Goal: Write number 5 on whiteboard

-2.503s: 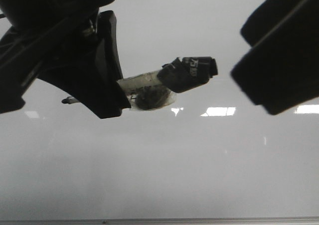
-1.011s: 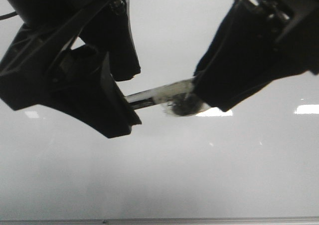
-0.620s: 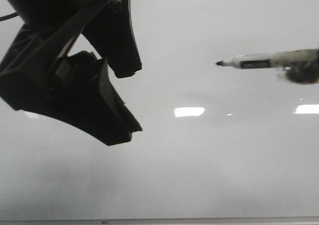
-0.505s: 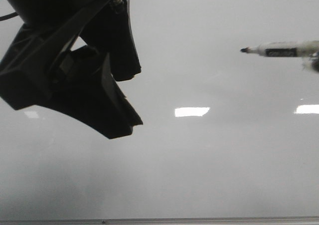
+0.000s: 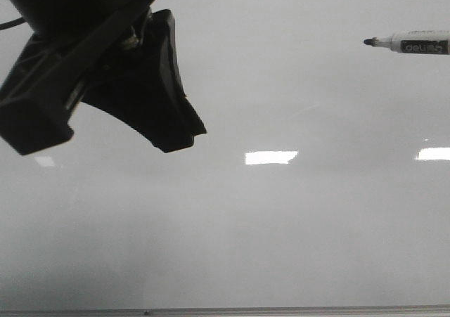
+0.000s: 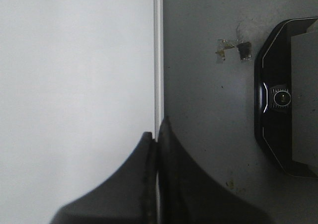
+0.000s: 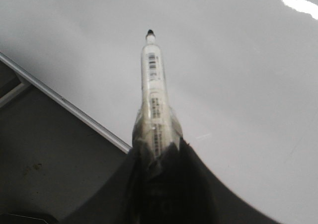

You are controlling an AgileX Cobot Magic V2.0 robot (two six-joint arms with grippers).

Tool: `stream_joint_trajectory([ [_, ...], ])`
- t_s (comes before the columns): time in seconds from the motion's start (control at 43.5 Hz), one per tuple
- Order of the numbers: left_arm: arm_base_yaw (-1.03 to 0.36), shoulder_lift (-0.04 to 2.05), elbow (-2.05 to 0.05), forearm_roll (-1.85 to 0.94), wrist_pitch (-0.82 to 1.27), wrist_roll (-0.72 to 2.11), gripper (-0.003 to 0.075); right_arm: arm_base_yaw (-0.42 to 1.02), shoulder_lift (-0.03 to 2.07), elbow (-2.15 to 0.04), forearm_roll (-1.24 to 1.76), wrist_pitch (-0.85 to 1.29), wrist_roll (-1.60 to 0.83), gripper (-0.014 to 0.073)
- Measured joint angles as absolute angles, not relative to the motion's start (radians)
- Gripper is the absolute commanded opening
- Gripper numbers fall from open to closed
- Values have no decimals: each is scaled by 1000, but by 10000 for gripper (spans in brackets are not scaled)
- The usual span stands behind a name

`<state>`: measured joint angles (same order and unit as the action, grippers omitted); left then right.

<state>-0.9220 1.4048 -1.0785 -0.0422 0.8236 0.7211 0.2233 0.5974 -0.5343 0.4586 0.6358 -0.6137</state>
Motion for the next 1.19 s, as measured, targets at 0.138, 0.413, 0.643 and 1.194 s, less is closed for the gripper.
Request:
stream_joint_trajectory([
  [0.138,-922,1405,-1078,-42,824,721,-20,223,597,-534,459,634,-614,-62],
  [0.413,-922,1405,-1078,-42,824,721,-20,223,737,-622,459,560,-608,-62],
  [0.643,-922,1405,-1078,-42,824,721,-20,223,1015,-829,459,504,-608,-62],
  [1.194,-922,1405,-1078,-42,824,721,-20,223,1358,-1132,460,479,-606,-62],
])
